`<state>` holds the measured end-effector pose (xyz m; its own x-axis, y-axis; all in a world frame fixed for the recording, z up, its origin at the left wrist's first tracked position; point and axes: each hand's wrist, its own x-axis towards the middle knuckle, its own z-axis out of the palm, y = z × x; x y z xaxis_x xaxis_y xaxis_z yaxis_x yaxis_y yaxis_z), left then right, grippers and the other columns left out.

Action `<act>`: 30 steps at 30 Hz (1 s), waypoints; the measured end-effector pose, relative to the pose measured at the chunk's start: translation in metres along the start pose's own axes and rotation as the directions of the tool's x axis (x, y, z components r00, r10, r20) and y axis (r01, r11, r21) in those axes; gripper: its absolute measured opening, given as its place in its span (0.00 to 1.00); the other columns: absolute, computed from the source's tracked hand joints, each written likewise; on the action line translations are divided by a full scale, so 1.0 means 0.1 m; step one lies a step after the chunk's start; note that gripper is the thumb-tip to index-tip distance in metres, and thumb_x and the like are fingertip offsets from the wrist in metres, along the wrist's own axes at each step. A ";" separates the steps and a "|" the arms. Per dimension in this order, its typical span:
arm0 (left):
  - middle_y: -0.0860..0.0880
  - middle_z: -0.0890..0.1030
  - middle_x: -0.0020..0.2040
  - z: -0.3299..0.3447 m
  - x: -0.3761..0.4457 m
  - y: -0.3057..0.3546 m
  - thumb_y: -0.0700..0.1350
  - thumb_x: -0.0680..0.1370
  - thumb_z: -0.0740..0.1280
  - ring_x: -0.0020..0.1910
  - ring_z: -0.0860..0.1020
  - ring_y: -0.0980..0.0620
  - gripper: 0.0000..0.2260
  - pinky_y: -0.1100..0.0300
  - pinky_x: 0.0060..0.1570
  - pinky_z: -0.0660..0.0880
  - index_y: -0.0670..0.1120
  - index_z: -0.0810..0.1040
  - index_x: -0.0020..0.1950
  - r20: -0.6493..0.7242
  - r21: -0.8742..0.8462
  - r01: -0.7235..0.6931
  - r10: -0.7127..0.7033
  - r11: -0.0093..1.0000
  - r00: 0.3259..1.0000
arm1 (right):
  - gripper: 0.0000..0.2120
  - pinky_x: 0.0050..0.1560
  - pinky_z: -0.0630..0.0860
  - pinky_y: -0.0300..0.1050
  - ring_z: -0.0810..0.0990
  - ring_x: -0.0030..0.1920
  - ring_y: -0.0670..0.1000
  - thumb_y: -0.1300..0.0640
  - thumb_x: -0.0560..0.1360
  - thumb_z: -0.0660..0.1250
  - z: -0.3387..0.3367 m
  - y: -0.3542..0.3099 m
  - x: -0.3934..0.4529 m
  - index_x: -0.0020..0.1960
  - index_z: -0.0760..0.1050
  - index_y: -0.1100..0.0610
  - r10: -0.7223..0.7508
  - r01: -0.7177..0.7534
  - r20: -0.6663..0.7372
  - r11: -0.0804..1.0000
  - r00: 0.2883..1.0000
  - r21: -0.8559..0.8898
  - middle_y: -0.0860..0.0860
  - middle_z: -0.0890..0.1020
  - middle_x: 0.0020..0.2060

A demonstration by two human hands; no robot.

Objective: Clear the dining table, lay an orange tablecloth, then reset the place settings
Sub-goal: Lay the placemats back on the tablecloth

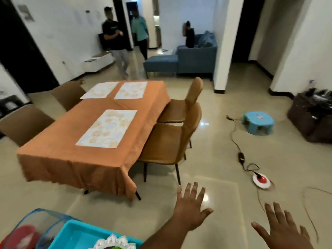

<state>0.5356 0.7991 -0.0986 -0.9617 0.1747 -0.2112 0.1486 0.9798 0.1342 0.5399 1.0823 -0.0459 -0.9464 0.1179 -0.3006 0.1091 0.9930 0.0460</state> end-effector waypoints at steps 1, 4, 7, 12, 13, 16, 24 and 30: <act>0.45 0.41 0.82 -0.05 0.07 -0.12 0.75 0.72 0.30 0.81 0.42 0.40 0.43 0.34 0.74 0.36 0.53 0.40 0.81 0.004 0.005 0.052 -0.052 0.999 0.999 | 0.49 0.75 0.57 0.57 0.49 0.79 0.49 0.21 0.62 0.32 -0.04 -0.07 0.22 0.79 0.39 0.41 -0.040 0.040 0.000 0.999 0.999 -0.007 0.43 0.43 0.80; 0.45 0.42 0.82 -0.25 0.23 -0.48 0.75 0.74 0.34 0.81 0.42 0.41 0.41 0.34 0.73 0.35 0.53 0.42 0.82 -0.032 -0.026 0.231 -0.231 0.973 0.972 | 0.48 0.75 0.55 0.58 0.48 0.80 0.50 0.21 0.63 0.33 -0.27 -0.41 0.95 0.79 0.39 0.41 -0.229 0.229 0.022 0.973 0.973 0.008 0.43 0.41 0.80; 0.47 0.41 0.82 -0.32 0.17 -0.84 0.75 0.72 0.33 0.81 0.41 0.43 0.42 0.36 0.73 0.33 0.55 0.40 0.81 -0.051 -0.091 0.426 -0.431 0.900 0.901 | 0.45 0.76 0.51 0.60 0.44 0.80 0.52 0.21 0.68 0.37 -0.42 -0.92 1.45 0.79 0.37 0.42 -0.447 0.449 0.067 0.893 0.892 -0.016 0.44 0.38 0.79; 0.46 0.43 0.83 -0.34 0.03 -1.43 0.74 0.75 0.35 0.81 0.43 0.43 0.39 0.36 0.74 0.40 0.54 0.42 0.82 -0.104 -0.120 0.640 -0.651 0.759 0.752 | 0.43 0.76 0.51 0.61 0.44 0.80 0.54 0.24 0.73 0.42 -0.76 -2.11 1.85 0.80 0.38 0.45 -0.704 0.712 0.111 0.699 0.701 -0.060 0.47 0.39 0.80; 0.46 0.44 0.83 -0.35 0.04 -1.57 0.74 0.75 0.34 0.81 0.43 0.43 0.39 0.36 0.75 0.40 0.54 0.42 0.82 -0.111 -0.135 0.670 -0.683 0.730 0.722 | 0.42 0.76 0.51 0.61 0.44 0.80 0.55 0.25 0.73 0.43 -0.81 -2.35 1.88 0.80 0.38 0.45 -0.743 0.751 0.114 0.656 0.660 -0.074 0.47 0.39 0.80; 0.46 0.42 0.83 -0.35 0.23 -2.20 0.74 0.75 0.33 0.81 0.41 0.44 0.40 0.37 0.76 0.40 0.54 0.40 0.82 -0.135 -0.211 0.732 -0.761 0.648 0.635 | 0.42 0.76 0.49 0.61 0.42 0.80 0.55 0.25 0.74 0.42 -0.89 -3.25 2.16 0.80 0.37 0.45 -0.813 0.821 0.113 0.565 0.571 -0.087 0.47 0.38 0.80; 0.44 0.54 0.82 -0.55 0.83 -3.70 0.65 0.82 0.49 0.80 0.56 0.45 0.34 0.49 0.77 0.52 0.46 0.51 0.82 0.011 -0.536 0.781 -0.923 0.320 0.386 | 0.41 0.77 0.48 0.63 0.42 0.80 0.55 0.27 0.75 0.42 -1.03 -5.35 2.80 0.80 0.35 0.47 -0.866 0.885 0.182 0.452 0.466 -0.116 0.49 0.38 0.79; 0.41 0.56 0.81 -0.65 1.10 -4.49 0.54 0.84 0.55 0.79 0.56 0.44 0.30 0.52 0.77 0.53 0.40 0.53 0.81 0.167 -0.692 0.715 -0.943 0.097 0.289 | 0.42 0.76 0.51 0.63 0.45 0.80 0.58 0.29 0.76 0.50 -0.89 -6.60 2.96 0.80 0.40 0.50 -0.898 0.939 0.284 0.301 0.338 -0.166 0.52 0.41 0.80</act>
<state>0.3478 0.3720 -0.1189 -0.3798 -0.8567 -0.3489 -0.8330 0.1527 0.5318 0.1608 0.4606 -0.0803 -0.3312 -0.8484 -0.4130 -0.9063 0.4078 -0.1108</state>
